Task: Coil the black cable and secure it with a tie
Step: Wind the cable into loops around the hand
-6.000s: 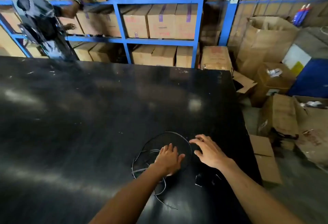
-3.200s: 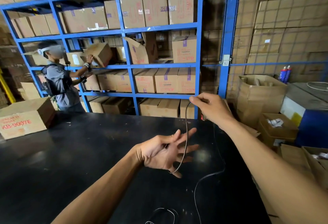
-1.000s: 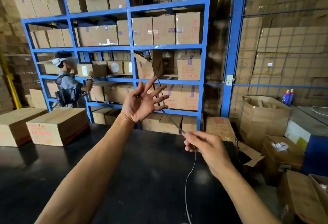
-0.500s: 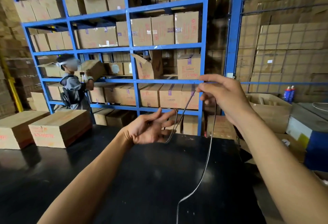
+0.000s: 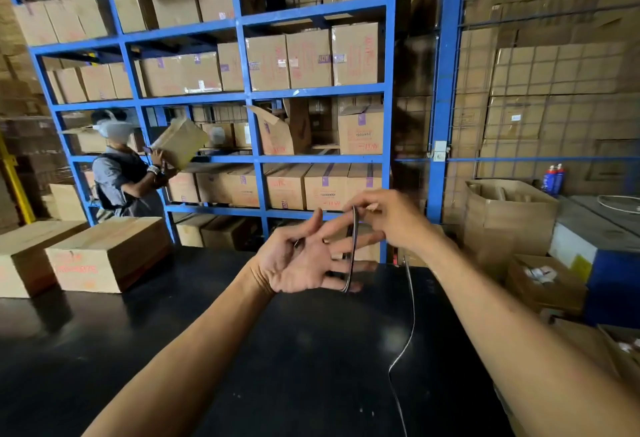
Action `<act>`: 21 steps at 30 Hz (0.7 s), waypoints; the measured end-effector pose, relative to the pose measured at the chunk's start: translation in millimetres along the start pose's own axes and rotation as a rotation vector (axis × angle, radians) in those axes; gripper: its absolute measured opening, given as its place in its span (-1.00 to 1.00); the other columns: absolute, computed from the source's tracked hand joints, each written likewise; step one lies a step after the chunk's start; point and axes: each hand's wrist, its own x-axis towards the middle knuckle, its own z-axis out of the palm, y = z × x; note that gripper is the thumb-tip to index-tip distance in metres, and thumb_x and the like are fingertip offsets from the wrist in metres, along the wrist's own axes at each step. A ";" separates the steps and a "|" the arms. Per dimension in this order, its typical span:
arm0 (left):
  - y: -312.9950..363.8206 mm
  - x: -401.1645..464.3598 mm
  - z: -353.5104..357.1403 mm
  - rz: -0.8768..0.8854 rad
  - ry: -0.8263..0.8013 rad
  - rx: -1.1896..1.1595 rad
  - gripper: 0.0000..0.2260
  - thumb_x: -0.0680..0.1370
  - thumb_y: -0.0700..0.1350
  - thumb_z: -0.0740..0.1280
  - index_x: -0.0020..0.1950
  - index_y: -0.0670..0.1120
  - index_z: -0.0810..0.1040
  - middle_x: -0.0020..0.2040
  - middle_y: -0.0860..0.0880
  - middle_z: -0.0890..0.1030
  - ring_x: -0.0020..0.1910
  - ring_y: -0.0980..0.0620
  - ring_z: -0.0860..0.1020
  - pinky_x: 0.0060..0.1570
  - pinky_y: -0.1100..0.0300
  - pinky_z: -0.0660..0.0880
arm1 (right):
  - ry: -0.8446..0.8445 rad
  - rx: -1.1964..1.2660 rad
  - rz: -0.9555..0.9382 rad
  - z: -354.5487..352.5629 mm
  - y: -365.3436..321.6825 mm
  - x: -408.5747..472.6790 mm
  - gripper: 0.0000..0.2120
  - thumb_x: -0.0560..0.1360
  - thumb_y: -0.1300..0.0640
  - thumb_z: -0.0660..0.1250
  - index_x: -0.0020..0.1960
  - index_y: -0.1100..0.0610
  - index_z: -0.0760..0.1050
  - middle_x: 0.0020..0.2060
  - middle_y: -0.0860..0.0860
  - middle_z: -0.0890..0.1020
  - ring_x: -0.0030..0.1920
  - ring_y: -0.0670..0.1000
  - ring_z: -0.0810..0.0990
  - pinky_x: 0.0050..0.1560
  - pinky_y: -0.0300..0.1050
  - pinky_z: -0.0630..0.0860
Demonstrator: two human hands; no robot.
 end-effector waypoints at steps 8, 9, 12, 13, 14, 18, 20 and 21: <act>11.2 1.9 -12.9 0.212 0.027 -0.142 -0.48 0.69 0.18 -0.02 0.65 0.08 0.10 0.64 -0.32 -0.04 0.57 -0.49 -0.11 0.45 -0.48 -0.17 | 0.005 0.340 0.068 64.8 31.1 -55.6 -0.82 0.60 -0.13 0.24 0.09 -0.40 0.56 0.13 -0.28 0.67 0.22 -0.18 0.56 0.25 -0.11 0.50; 12.9 2.6 -15.9 0.241 0.037 -0.147 -0.48 0.70 0.18 -0.02 0.65 0.08 0.09 0.65 -0.31 -0.05 0.57 -0.49 -0.10 0.45 -0.49 -0.17 | 0.066 0.305 -0.020 70.3 29.5 -60.2 -0.85 0.58 -0.16 0.27 0.09 -0.36 0.56 0.09 -0.31 0.67 0.15 -0.21 0.59 0.11 -0.28 0.51; 17.9 6.7 -23.3 0.305 0.094 -0.130 -0.48 0.70 0.17 -0.02 0.66 0.07 0.07 0.66 -0.29 -0.05 0.58 -0.48 -0.09 0.46 -0.50 -0.19 | 0.270 0.160 -0.253 83.7 26.7 -64.7 -0.91 0.61 -0.03 0.35 0.09 -0.15 0.60 -0.11 -0.33 0.63 -0.10 -0.22 0.63 -0.14 -0.43 0.48; 18.7 7.9 -25.5 0.320 0.117 -0.124 -0.48 0.71 0.17 -0.02 0.66 0.07 0.06 0.66 -0.29 -0.04 0.58 -0.47 -0.08 0.46 -0.49 -0.17 | 0.301 0.127 -0.264 87.9 24.9 -64.8 -0.91 0.63 0.02 0.34 0.09 -0.05 0.61 -0.19 -0.35 0.59 -0.18 -0.22 0.61 -0.19 -0.43 0.46; 18.9 8.8 -27.3 0.328 0.144 -0.121 -0.47 0.71 0.17 -0.01 0.66 0.07 0.06 0.66 -0.29 -0.03 0.59 -0.46 -0.06 0.47 -0.49 -0.16 | 0.313 0.122 -0.241 91.2 22.8 -65.1 -0.90 0.65 0.05 0.31 0.07 0.01 0.60 -0.27 -0.32 0.56 -0.26 -0.19 0.58 -0.24 -0.42 0.44; 19.9 6.9 -36.9 0.358 0.334 -0.120 -0.48 0.68 0.16 0.10 0.63 0.06 0.19 0.63 -0.27 0.15 0.56 -0.45 0.14 0.46 -0.50 -0.01 | 0.235 0.275 -0.083 94.8 16.6 -75.4 -0.74 0.69 0.00 0.20 -0.03 0.04 0.61 -0.37 -0.07 0.57 -0.40 -0.09 0.55 -0.34 -0.26 0.47; 22.7 2.9 -41.7 0.398 0.431 -0.120 -0.49 0.67 0.16 0.12 0.60 0.04 0.27 0.59 -0.28 0.26 0.52 -0.45 0.25 0.43 -0.50 0.13 | 0.154 0.363 -0.021 93.6 15.2 -85.2 -0.71 0.69 -0.05 0.18 -0.10 -0.02 0.60 -0.36 -0.01 0.60 -0.44 -0.05 0.56 -0.40 -0.22 0.50; 24.0 0.6 -44.0 0.405 0.477 -0.121 -0.48 0.66 0.17 0.13 0.59 0.04 0.29 0.58 -0.27 0.30 0.50 -0.45 0.30 0.41 -0.50 0.17 | 0.124 0.412 0.026 92.2 14.9 -90.3 -0.69 0.68 -0.07 0.18 -0.13 -0.03 0.59 -0.37 0.00 0.60 -0.45 -0.04 0.56 -0.41 -0.21 0.50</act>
